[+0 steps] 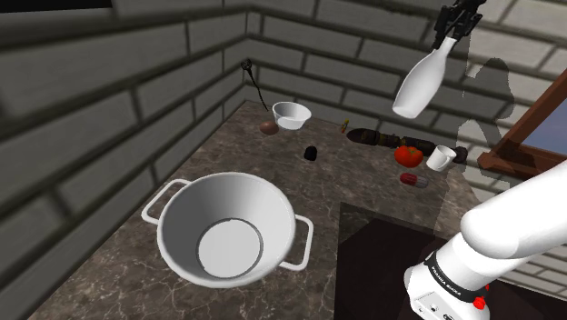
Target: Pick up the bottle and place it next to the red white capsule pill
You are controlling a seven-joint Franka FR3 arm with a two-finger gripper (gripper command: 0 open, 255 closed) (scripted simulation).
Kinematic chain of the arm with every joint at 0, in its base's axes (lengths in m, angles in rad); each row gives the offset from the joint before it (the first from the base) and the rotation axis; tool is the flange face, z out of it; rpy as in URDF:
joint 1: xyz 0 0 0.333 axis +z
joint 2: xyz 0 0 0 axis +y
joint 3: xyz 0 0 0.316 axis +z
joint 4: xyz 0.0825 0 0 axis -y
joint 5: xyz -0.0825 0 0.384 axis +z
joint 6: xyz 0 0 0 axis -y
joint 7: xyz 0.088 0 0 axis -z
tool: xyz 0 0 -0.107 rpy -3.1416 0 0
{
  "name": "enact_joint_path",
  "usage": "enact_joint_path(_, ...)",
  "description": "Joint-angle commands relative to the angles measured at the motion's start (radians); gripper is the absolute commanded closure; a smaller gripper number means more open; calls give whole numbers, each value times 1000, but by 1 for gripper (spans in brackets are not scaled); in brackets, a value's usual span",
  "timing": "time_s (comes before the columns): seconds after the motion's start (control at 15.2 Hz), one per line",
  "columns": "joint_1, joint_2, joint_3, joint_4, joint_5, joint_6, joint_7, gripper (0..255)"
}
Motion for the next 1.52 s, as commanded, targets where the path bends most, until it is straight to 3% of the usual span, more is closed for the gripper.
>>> enact_joint_path(0.0, 0, -15, 2, -44, -3, 30, 2, 255)
enact_joint_path(1.45, -4, -121, 6, -458, -22, 340, 18, 255)
